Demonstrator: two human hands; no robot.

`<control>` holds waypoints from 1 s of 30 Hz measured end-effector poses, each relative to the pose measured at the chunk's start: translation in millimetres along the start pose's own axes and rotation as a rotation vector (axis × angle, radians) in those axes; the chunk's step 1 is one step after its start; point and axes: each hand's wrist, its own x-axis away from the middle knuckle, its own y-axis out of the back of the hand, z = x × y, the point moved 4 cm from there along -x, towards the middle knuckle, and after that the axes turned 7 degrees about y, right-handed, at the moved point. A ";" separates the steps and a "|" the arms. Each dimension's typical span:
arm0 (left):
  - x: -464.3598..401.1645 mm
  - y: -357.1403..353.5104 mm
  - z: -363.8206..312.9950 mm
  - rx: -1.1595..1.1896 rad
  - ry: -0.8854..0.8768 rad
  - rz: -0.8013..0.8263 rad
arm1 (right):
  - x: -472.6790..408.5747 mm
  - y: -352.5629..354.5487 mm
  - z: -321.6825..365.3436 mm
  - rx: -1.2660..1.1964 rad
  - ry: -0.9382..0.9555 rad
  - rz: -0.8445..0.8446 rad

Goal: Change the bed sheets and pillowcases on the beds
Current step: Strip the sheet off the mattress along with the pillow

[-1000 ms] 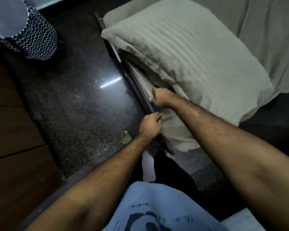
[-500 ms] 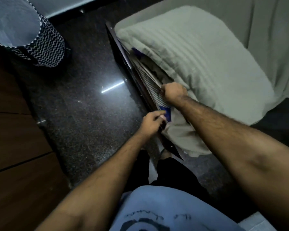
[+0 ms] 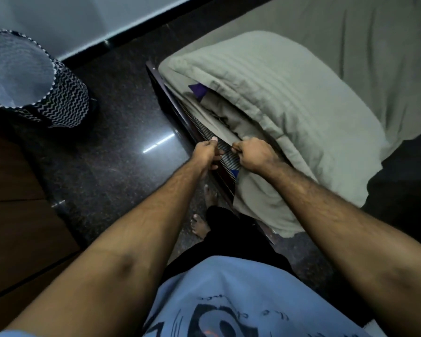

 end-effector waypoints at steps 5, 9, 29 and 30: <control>-27.9 -17.6 -34.1 0.236 0.058 -0.043 | -4.5 -0.6 -9.5 -0.094 0.052 0.050; -58.8 -12.5 -53.5 0.249 0.109 -0.108 | -18.6 0.2 -22.5 -0.092 0.143 0.151; -99.0 68.8 -59.5 -0.428 -0.079 0.364 | -307.3 50.4 107.5 0.391 0.456 0.125; -103.4 72.9 -59.7 -0.433 -0.081 0.385 | -317.6 41.2 107.2 0.477 0.434 0.203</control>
